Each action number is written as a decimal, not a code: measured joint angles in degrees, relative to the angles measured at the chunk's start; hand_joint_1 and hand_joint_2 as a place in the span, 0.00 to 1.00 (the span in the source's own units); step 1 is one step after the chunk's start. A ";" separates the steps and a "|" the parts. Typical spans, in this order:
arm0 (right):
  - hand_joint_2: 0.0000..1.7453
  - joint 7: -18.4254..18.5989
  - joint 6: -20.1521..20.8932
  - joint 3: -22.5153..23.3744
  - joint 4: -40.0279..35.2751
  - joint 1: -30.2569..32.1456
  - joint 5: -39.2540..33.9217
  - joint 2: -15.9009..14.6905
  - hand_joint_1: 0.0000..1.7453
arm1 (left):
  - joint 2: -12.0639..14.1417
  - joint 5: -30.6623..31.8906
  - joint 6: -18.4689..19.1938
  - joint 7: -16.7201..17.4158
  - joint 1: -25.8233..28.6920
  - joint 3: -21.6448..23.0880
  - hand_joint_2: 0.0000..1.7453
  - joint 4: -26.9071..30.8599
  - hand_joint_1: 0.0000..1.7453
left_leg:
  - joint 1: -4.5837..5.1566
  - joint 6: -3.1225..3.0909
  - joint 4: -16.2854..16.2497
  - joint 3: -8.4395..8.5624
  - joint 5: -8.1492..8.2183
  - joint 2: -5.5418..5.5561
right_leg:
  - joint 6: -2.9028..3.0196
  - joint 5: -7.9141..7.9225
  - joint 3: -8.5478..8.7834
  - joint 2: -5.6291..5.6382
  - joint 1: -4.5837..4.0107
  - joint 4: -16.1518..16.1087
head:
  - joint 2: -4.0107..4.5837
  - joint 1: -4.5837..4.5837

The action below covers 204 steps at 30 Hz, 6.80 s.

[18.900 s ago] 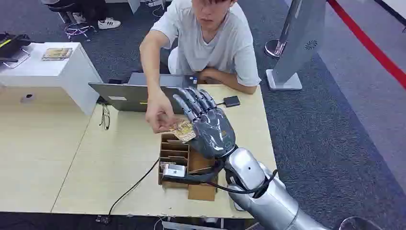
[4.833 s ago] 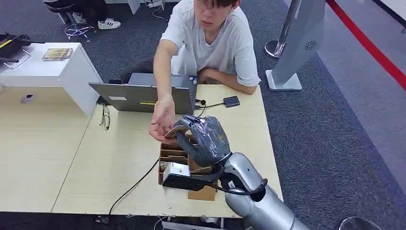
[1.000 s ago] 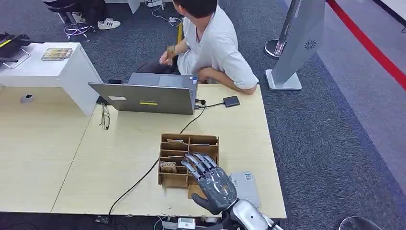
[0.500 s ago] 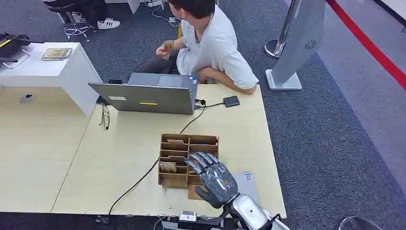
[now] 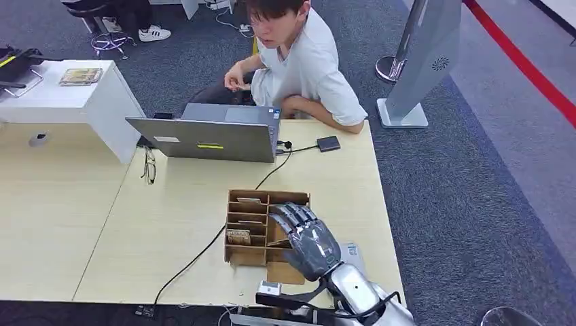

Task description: Pass the card to the sensor for recognition and then transmit it.

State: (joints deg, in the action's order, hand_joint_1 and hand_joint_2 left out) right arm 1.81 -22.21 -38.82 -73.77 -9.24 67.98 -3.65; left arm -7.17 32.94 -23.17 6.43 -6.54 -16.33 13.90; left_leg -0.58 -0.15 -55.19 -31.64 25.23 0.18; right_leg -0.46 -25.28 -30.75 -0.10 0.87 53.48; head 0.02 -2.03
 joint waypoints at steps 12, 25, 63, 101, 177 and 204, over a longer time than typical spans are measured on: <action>1.00 0.50 -0.07 0.94 2.27 -0.44 1.00 0.26 0.24 | -0.04 0.70 0.24 0.11 -0.12 0.00 0.00 0.00 0.00 | 0.00 0.00 0.00 0.00 0.00 0.00 | 0.00 0.00 0.00 0.00 0.00 0.00 | 0.00 0.00; 1.00 0.59 -0.63 1.92 2.82 -0.63 1.31 0.48 0.30 | -0.07 1.33 0.28 0.11 -0.21 -0.09 0.00 0.00 0.00 | 0.00 0.00 0.00 0.01 0.00 -0.01 | 0.00 0.00 0.00 0.00 0.00 0.00 | 0.00 0.00; 1.00 -0.11 -0.79 3.39 1.83 -0.77 1.11 0.50 0.40 | -0.07 2.69 0.28 -0.09 -0.26 -1.99 0.00 0.00 0.00 | 0.00 0.00 0.00 0.02 0.00 -0.01 | 0.00 0.00 0.01 0.00 0.00 0.00 | 0.00 0.00; 1.00 -0.57 -0.92 4.15 -1.29 -0.66 1.14 0.50 0.35 | -0.37 3.74 0.20 -0.59 -0.24 -4.35 0.00 0.00 0.00 | 0.00 0.00 0.00 0.01 0.00 -0.01 | 0.00 0.00 0.00 0.01 0.00 0.00 | 0.00 0.00; 1.00 -6.23 1.81 -1.57 -12.28 -0.81 -8.31 0.63 0.06 | -0.52 4.20 -0.13 -2.23 0.17 -9.11 0.00 0.00 0.00 | -0.01 0.00 0.00 0.00 0.00 0.00 | 0.00 0.00 0.00 0.00 0.00 0.01 | 0.00 0.00; 1.00 -6.16 1.79 -1.62 -12.31 -1.21 -8.37 0.63 0.13 | -0.52 4.33 -0.22 -2.25 0.17 -10.01 0.00 0.00 0.00 | -0.01 0.00 0.00 0.00 0.00 0.00 | 0.00 0.00 0.00 0.00 0.00 0.01 | 0.00 0.00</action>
State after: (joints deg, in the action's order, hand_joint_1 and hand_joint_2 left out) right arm -4.35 -20.41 -40.44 -86.07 -10.45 59.60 -3.02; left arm -7.69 37.27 -23.39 4.17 -6.37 -26.34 13.90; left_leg -0.58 -0.15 -55.19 -31.63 25.22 0.18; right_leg -0.46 -25.28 -30.75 -0.10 0.87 53.49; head 0.02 -2.03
